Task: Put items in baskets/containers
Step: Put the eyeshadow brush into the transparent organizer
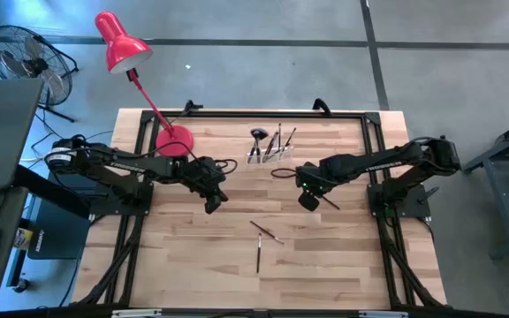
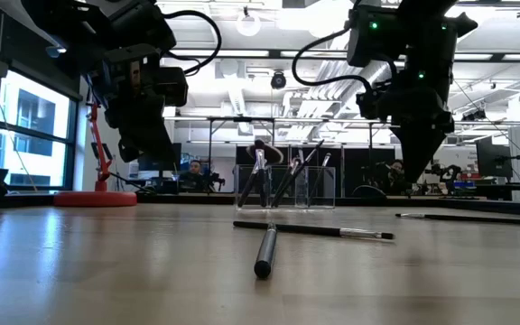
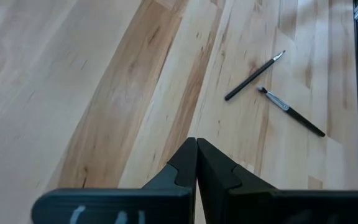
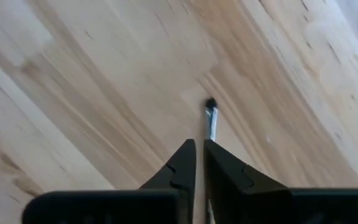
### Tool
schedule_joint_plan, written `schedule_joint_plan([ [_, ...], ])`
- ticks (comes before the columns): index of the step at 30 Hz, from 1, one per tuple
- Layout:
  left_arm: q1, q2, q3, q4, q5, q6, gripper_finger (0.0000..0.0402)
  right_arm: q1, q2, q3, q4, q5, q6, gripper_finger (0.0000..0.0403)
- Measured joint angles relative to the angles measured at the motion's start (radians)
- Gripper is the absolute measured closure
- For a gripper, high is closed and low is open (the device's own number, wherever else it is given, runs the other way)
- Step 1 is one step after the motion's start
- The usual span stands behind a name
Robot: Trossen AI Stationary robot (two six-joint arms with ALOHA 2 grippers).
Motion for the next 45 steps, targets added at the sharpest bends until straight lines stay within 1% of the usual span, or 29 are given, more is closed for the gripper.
schedule_joint_plan([
  [7, 0.000, 0.000, 0.000, 0.019, -0.017, 0.010, 0.0400, -0.020, 0.002, 0.000, 0.006, 0.000, -0.052, 0.0329],
  [14, 0.000, 0.000, 0.001, 0.026, -0.019, 0.011, 0.0400, -0.017, 0.015, 0.000, -0.004, -0.005, -0.072, 0.0313],
  [18, 0.000, 0.000, 0.001, 0.023, -0.019, 0.011, 0.0400, -0.017, 0.043, 0.000, -0.017, -0.011, -0.071, 0.0313],
  [23, 0.000, 0.000, 0.001, 0.021, -0.019, 0.011, 0.0400, -0.017, 0.094, 0.000, -0.032, -0.080, -0.095, 0.0313],
  [29, 0.000, 0.000, 0.001, 0.021, -0.019, 0.011, 0.0400, -0.017, 0.124, 0.000, -0.076, -0.077, -0.071, 0.0311],
  [39, 0.000, 0.000, 0.001, 0.021, -0.019, 0.011, 0.0400, -0.017, 0.195, 0.000, -0.082, -0.079, -0.087, 0.0313],
  [42, 0.000, 0.000, 0.001, 0.021, -0.019, 0.011, 0.0400, -0.017, 0.216, -0.013, -0.052, -0.102, -0.088, 0.0322],
  [45, 0.000, 0.000, 0.001, 0.021, -0.019, 0.011, 0.0400, -0.018, 0.218, -0.048, 0.018, -0.149, -0.088, 0.0349],
])
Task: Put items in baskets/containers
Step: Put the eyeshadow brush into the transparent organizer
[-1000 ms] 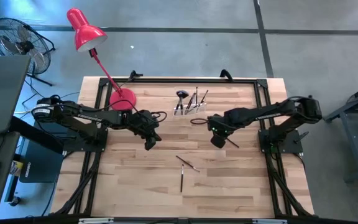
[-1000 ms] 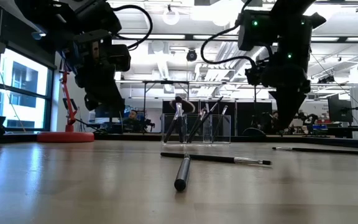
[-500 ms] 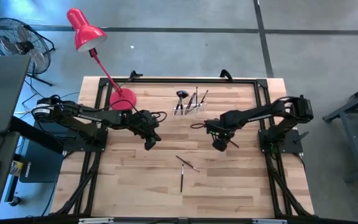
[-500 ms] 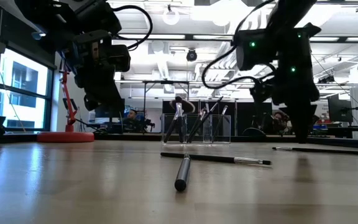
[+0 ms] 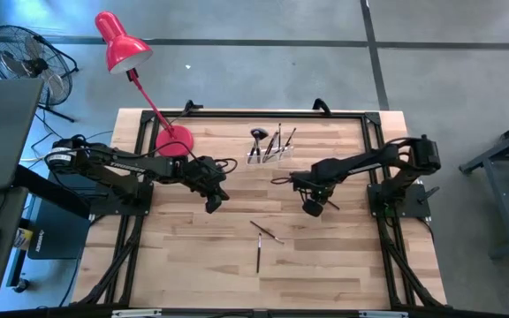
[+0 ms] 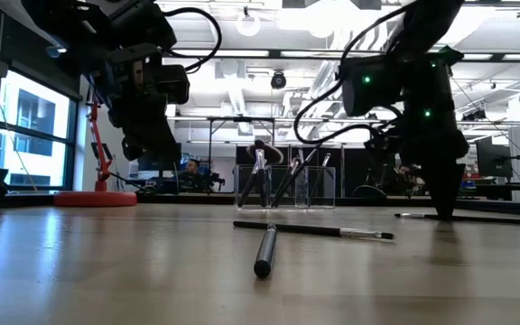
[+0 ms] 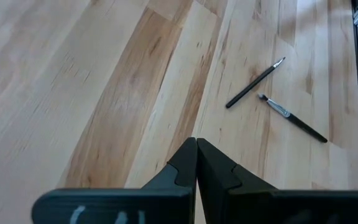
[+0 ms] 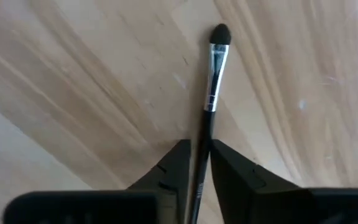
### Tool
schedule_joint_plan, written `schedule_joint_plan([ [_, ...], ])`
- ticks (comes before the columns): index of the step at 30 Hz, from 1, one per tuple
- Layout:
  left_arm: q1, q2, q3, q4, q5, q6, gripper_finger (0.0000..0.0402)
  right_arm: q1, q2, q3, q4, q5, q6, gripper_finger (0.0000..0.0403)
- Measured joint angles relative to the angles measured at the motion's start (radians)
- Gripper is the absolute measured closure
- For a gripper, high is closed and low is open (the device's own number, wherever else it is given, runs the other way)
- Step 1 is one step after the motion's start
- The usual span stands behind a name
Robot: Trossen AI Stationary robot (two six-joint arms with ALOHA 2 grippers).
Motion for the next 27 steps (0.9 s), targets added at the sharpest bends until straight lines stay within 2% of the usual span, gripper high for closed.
schedule_joint_plan([
  [2, 0.000, 0.000, 0.000, 0.000, -0.001, 0.012, 0.0400, 0.005, -0.001, -0.005, 0.018, -0.009, 0.007, 0.0378],
  [4, 0.000, 0.000, 0.000, 0.001, -0.015, 0.017, 0.0400, 0.013, 0.002, 0.010, 0.012, -0.002, 0.006, 0.0392],
  [9, 0.000, 0.000, -0.001, 0.046, -0.047, 0.058, 0.0400, 0.047, 0.017, 0.086, 0.016, 0.047, -0.082, 0.0383],
  [15, 0.000, 0.015, 0.000, 0.228, -0.052, 0.117, 0.0400, 0.085, 0.017, 0.120, 0.318, 0.010, -0.151, 0.0397],
  [17, 0.000, 0.028, 0.000, 0.260, -0.061, 0.130, 0.0400, 0.098, 0.028, 0.122, 0.419, 0.038, -0.163, 0.0400],
  [22, 0.000, 0.074, -0.001, 0.274, -0.058, 0.150, 0.0386, 0.110, 0.036, 0.122, 0.439, 0.065, -0.167, 0.0402],
  [27, 0.000, 0.135, -0.001, 0.301, -0.057, 0.150, 0.0353, 0.114, 0.032, 0.123, 0.469, 0.072, -0.167, 0.0402],
])
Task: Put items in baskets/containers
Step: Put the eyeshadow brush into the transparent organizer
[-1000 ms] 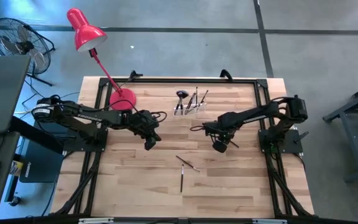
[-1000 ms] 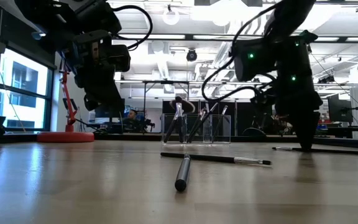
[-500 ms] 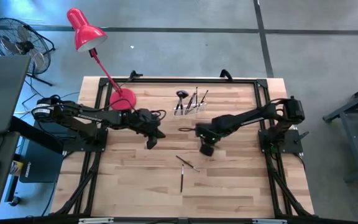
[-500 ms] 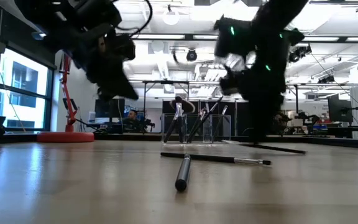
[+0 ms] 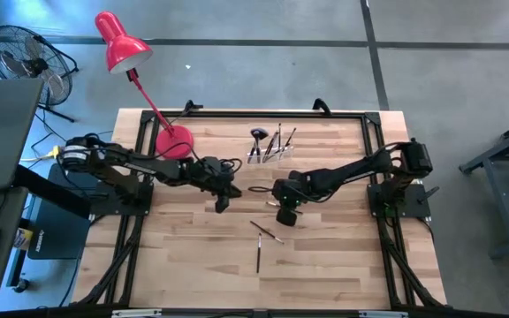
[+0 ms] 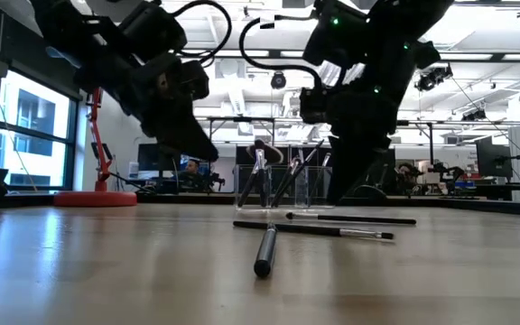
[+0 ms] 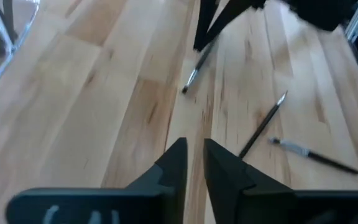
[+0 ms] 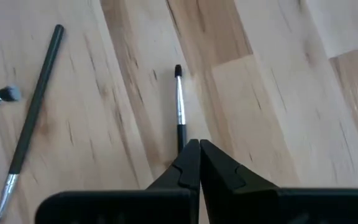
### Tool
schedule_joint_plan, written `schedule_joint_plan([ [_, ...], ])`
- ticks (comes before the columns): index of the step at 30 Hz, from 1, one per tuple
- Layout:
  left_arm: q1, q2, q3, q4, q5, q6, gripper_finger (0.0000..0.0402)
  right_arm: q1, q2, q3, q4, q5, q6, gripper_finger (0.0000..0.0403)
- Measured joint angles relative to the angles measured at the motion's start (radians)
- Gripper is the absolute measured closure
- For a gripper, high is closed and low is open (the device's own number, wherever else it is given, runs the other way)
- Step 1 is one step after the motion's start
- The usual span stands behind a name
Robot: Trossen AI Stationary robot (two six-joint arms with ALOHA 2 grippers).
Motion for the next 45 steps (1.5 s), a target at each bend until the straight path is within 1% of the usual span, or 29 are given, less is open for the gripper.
schedule_joint_plan([
  [7, 0.000, 0.042, 0.010, 0.046, 0.004, -0.005, 0.0310, 0.000, 0.000, 0.000, -0.012, 0.001, 0.000, 0.0402],
  [9, 0.000, 0.042, 0.028, 0.046, 0.015, 0.028, 0.0304, 0.000, 0.000, 0.000, -0.025, 0.000, 0.000, 0.0402],
  [13, -0.016, 0.044, 0.086, 0.035, 0.023, 0.146, 0.0294, 0.000, 0.000, 0.000, -0.066, -0.013, 0.002, 0.0402],
  [16, -0.033, 0.097, 0.142, 0.028, 0.020, 0.226, 0.0286, 0.000, -0.001, 0.000, -0.125, -0.022, 0.051, 0.0401],
  [18, -0.035, 0.135, 0.181, -0.014, 0.019, 0.259, 0.0282, 0.000, -0.007, -0.001, -0.159, -0.023, 0.084, 0.0398],
  [22, -0.033, 0.250, 0.282, -0.094, 0.018, 0.305, 0.0277, 0.011, -0.044, -0.002, -0.205, -0.021, 0.114, 0.0391],
  [25, -0.033, 0.326, 0.361, -0.164, 0.019, 0.316, 0.0277, 0.039, -0.094, -0.003, -0.232, 0.011, 0.149, 0.0392],
  [28, -0.034, 0.382, 0.434, -0.237, 0.029, 0.380, 0.0277, 0.085, -0.148, -0.003, -0.260, 0.086, 0.179, 0.0400],
  [30, -0.035, 0.408, 0.467, -0.293, 0.055, 0.417, 0.0277, 0.118, -0.180, -0.003, -0.261, 0.140, 0.204, 0.0400],
  [32, -0.034, 0.447, 0.512, -0.272, 0.051, 0.442, 0.0277, 0.147, -0.206, -0.003, -0.271, 0.187, 0.234, 0.0397],
  [35, -0.034, 0.455, 0.532, -0.296, 0.036, 0.465, 0.0277, 0.180, -0.232, -0.003, -0.275, 0.228, 0.286, 0.0398],
  [38, -0.034, 0.493, 0.560, -0.266, 0.021, 0.509, 0.0277, 0.209, -0.239, -0.003, -0.272, 0.256, 0.325, 0.0401],
  [41, -0.033, 0.525, 0.570, -0.340, -0.016, 0.523, 0.0277, 0.232, -0.239, -0.003, -0.277, 0.263, 0.343, 0.0398],
  [44, -0.033, 0.556, 0.601, -0.307, -0.020, 0.532, 0.0277, 0.244, -0.239, -0.003, -0.277, 0.263, 0.364, 0.0396],
  [45, -0.033, 0.567, 0.601, -0.323, -0.023, 0.532, 0.0277, 0.245, -0.239, -0.003, -0.280, 0.264, 0.368, 0.0397],
])
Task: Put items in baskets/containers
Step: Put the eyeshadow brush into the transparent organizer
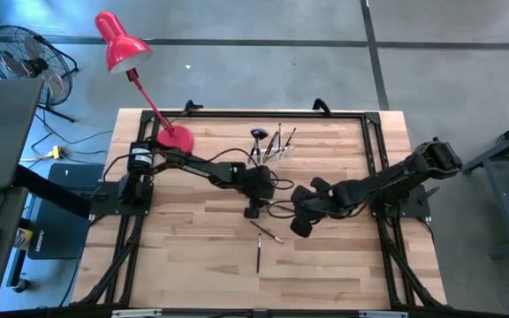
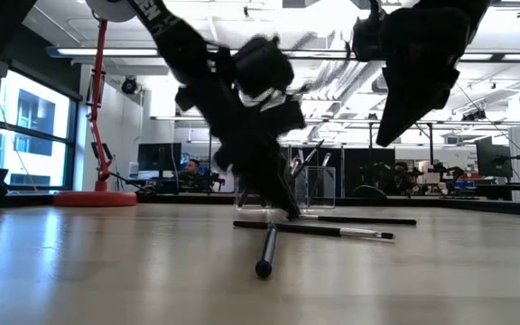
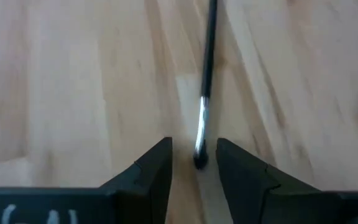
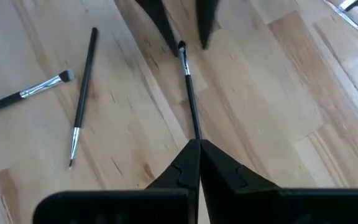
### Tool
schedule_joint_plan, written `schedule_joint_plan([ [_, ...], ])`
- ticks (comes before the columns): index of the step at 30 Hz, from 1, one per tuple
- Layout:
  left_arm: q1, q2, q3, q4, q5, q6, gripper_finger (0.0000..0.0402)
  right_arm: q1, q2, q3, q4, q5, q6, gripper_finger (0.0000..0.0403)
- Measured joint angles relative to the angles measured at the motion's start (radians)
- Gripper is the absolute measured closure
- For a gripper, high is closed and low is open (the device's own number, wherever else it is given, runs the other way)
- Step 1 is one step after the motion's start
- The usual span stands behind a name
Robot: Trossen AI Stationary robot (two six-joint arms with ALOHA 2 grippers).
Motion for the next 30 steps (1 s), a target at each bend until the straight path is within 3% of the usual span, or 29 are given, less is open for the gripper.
schedule_joint_plan([
  [19, -0.001, 0.015, 0.007, -0.073, -0.005, 0.015, 0.0282, 0.003, 0.000, 0.000, -0.005, 0.042, 0.000, 0.0398],
  [30, -0.007, 0.015, 0.006, -0.103, 0.024, 0.057, 0.0355, 0.003, 0.000, 0.000, 0.002, 0.061, 0.001, 0.0399],
])
